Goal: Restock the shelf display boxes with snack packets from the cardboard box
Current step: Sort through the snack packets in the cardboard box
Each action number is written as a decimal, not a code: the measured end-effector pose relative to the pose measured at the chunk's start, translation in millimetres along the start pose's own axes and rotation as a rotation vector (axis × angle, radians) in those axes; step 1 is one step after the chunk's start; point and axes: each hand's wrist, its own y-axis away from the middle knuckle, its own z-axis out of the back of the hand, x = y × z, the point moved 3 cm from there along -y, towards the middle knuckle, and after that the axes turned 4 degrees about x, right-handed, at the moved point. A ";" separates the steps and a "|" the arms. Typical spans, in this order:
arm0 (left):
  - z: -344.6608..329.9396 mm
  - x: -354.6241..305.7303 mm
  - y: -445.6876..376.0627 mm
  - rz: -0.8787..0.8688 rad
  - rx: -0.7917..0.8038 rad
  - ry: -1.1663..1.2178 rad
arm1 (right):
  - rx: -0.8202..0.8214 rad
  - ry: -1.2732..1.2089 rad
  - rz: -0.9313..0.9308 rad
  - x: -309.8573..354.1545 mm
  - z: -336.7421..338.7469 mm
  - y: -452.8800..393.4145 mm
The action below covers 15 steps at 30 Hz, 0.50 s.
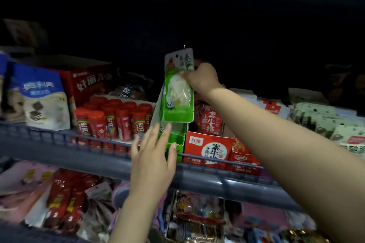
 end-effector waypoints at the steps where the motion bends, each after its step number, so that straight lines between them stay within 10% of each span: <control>1: -0.7 1.4 0.8 -0.005 0.006 -0.001 | 0.011 0.013 -0.005 -0.8 -4.2 -3.3; 15: -9.6 5.9 2.4 0.003 0.044 0.036 | 0.130 0.256 0.039 -25.3 -20.1 -12.1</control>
